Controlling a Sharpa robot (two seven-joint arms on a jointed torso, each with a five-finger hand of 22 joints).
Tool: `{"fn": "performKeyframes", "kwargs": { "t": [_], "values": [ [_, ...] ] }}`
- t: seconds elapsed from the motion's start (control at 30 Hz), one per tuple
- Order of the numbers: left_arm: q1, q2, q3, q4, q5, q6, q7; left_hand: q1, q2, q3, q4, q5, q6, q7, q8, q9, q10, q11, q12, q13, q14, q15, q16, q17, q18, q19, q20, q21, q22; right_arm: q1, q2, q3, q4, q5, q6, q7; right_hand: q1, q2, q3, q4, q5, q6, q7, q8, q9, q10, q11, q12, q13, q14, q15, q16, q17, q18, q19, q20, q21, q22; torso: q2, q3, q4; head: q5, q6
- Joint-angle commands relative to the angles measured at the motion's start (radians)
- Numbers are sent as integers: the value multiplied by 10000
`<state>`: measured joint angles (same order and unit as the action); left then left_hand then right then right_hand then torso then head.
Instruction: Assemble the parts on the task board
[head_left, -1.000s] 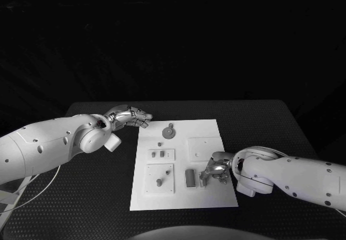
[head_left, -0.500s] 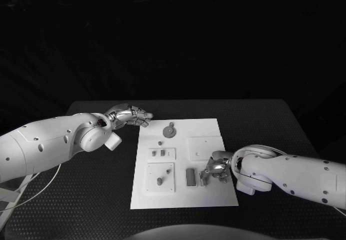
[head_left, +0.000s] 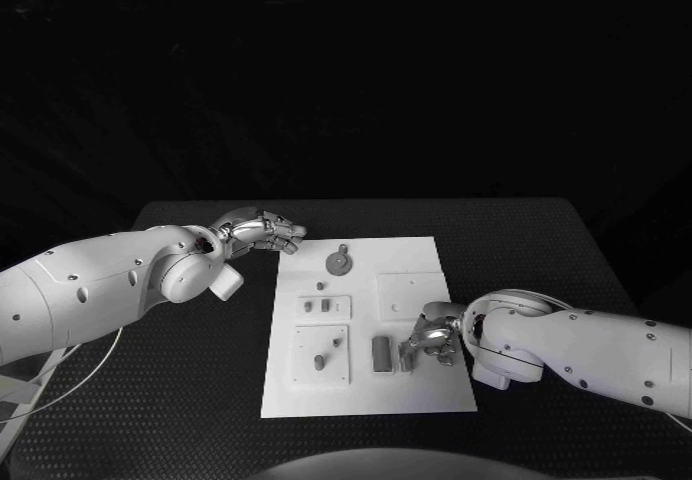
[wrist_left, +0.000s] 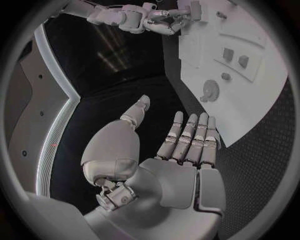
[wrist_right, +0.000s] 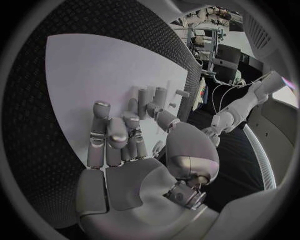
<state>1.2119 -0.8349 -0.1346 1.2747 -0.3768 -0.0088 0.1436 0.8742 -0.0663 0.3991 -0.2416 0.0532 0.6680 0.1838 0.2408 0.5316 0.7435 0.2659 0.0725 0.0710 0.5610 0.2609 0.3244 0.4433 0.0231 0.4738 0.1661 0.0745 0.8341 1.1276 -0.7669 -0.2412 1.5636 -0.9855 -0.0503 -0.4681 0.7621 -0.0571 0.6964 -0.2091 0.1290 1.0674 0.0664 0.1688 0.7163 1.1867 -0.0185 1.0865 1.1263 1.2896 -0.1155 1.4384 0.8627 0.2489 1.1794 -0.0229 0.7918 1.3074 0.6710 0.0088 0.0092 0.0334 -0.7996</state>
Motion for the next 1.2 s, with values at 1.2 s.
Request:
{"fn": "performKeyframes", "kwargs": {
  "t": [1.2],
  "values": [
    [7,31,5,10,-42,132,68,-35,4,14,-8,-33,-62,471,20,-31,-18,22,-41,-12,-55,39,-62,21,-75,-9,-4,-18,-17,-10,7,0,-104,-48,-261,413,-243,-706,51,749,-59,-413,321,-12,-32,11,43,-9,11,4,-41,-34,22,129,110,-45,-89,214,-2,0,-6,-12,21]
  ]
}}
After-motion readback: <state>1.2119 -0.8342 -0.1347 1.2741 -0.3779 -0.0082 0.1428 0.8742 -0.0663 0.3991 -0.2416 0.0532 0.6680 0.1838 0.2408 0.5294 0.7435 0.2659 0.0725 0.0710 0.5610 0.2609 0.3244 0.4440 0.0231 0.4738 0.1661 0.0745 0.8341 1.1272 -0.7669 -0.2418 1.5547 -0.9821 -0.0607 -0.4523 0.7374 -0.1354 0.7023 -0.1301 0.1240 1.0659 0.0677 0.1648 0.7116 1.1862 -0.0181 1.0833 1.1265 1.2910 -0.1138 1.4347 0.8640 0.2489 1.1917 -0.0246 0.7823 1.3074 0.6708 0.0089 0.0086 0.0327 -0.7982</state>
